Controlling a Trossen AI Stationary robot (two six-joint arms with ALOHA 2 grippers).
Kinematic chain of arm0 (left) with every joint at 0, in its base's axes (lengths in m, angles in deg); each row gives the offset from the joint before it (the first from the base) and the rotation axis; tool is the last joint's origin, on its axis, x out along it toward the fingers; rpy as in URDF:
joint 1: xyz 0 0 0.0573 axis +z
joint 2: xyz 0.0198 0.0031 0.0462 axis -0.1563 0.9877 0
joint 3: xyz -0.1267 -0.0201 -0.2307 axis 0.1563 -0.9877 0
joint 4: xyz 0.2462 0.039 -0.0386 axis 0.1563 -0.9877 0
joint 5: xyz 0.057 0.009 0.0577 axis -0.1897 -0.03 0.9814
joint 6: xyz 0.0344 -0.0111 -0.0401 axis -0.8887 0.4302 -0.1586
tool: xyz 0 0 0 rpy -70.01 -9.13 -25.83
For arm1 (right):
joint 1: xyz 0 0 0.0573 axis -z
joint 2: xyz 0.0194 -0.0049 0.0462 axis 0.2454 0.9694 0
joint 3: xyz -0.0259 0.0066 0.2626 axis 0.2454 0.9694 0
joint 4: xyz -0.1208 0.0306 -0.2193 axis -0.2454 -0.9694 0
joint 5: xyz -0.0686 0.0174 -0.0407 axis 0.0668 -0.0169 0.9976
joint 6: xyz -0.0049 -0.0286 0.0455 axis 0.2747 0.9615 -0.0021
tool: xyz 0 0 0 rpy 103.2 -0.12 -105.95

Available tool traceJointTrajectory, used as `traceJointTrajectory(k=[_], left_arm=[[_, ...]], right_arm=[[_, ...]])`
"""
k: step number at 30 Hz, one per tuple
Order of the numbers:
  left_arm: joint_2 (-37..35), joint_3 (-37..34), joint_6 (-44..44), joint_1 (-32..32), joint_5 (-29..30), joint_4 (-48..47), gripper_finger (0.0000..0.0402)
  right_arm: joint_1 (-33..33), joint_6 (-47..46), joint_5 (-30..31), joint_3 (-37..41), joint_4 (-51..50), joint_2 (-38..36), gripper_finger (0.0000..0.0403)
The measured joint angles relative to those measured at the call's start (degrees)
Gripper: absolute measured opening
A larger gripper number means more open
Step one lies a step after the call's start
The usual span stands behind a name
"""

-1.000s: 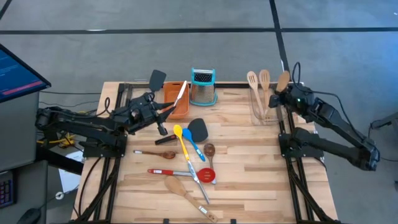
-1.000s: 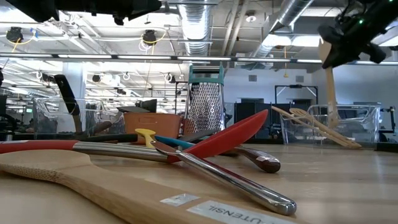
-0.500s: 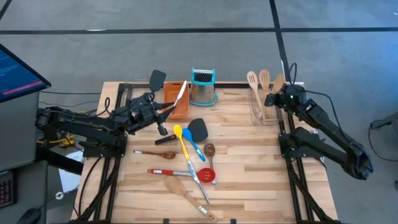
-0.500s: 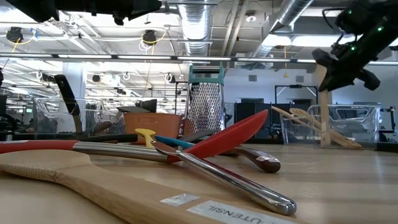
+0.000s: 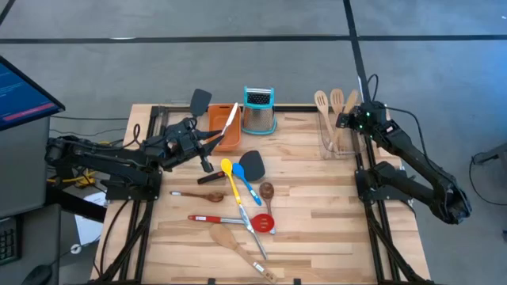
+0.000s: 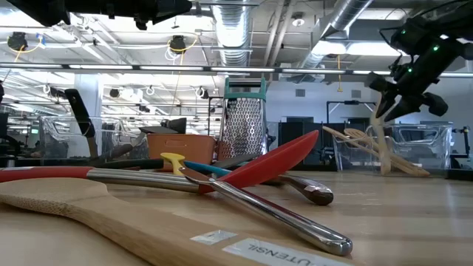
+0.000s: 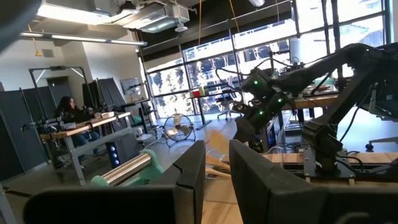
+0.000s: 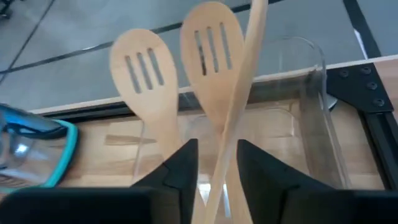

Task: Pick & Place Kitchen Items
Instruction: Put the brown wooden spoon into the right transparent bin, then put the left dark brown wooden spoon into the right transparent bin

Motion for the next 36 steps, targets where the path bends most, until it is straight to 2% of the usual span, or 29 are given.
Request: traceJointTrajectory(k=[6, 11, 14, 19, 23, 27, 31, 34, 36], left_arm=[[0.00, 0.00, 0.00, -0.01, 0.00, 0.02, 0.0058], [0.00, 0.00, 0.00, 0.00, 0.00, 0.00, 0.0058], [0.00, 0.00, -0.02, 0.00, 0.00, 0.00, 0.0058], [0.00, 0.00, -0.02, 0.00, 0.00, 0.02, 0.0058], [0.00, 0.00, -0.02, 0.00, 0.00, 0.02, 0.0058], [0.00, 0.00, -0.02, 0.00, 0.00, 0.02, 0.0058], [0.00, 0.00, -0.02, 0.00, 0.00, 0.02, 0.0058], [0.00, 0.00, -0.02, 0.00, 0.01, 0.01, 0.0058], [0.00, 0.00, -0.03, -0.01, 0.01, 0.00, 0.0058]], right_arm=[[0.64, 1.25, -0.64, 0.00, 2.33, 1.42, 0.0139], [0.64, 2.97, -5.10, -3.62, -0.10, -0.20, 0.0137], [0.38, 4.00, -9.67, -6.51, -3.68, -1.93, 0.0114], [-2.67, 6.33, -23.35, -9.22, -3.93, -6.43, 0.0048], [-7.32, 8.99, -28.59, -10.08, -1.70, -10.22, 0.0006], [-13.67, 9.57, -28.51, -10.08, 1.26, -14.13, 0.0012], [-20.25, 11.40, -27.95, -9.61, 5.53, -18.76, 0.0002], [-25.63, 11.66, -27.42, -7.19, 10.20, -21.51, 0.0003], [-29.42, 11.68, -24.88, -4.87, 13.92, -22.92, 0.0001]])
